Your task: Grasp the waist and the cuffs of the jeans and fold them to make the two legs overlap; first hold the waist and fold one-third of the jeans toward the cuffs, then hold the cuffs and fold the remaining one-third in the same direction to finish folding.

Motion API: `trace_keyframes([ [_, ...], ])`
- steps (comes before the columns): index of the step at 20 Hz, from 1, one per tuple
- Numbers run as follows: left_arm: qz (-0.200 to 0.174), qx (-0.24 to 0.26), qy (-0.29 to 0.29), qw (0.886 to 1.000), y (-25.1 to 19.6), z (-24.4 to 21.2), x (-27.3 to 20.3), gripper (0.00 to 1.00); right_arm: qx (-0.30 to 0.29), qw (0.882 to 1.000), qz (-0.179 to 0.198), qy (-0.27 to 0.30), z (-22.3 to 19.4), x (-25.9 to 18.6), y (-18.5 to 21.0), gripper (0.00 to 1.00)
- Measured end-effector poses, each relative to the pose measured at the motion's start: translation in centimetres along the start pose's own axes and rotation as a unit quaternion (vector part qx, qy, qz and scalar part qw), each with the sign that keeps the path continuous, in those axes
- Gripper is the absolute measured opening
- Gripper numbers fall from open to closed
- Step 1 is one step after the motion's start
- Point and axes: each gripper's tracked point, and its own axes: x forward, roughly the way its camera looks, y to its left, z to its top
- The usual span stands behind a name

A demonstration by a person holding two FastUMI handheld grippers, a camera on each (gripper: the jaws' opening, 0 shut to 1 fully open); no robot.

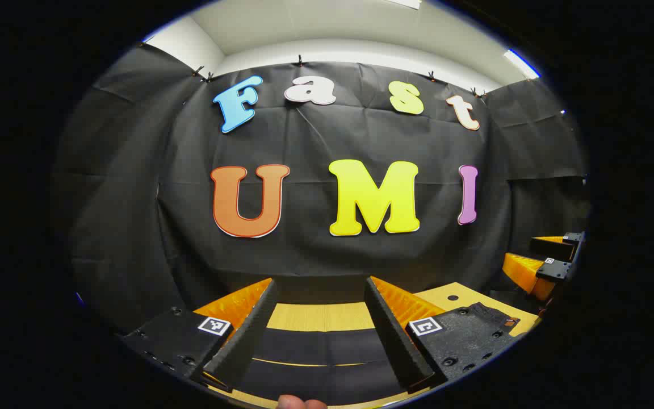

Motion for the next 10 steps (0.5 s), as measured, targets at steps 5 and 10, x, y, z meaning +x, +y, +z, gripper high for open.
trace_keyframes([
  [5,0.003,0.001,0.001,1.000,-0.15,0.12,0.34,0.98,-0.005,1.000,0.006,-0.004,0.20,0.48,-0.12,0.97],
  [10,0.001,0.000,0.003,1.000,-0.76,-0.04,0.51,0.98,-0.006,1.000,0.008,-0.006,0.36,0.73,-0.65,0.97],
])
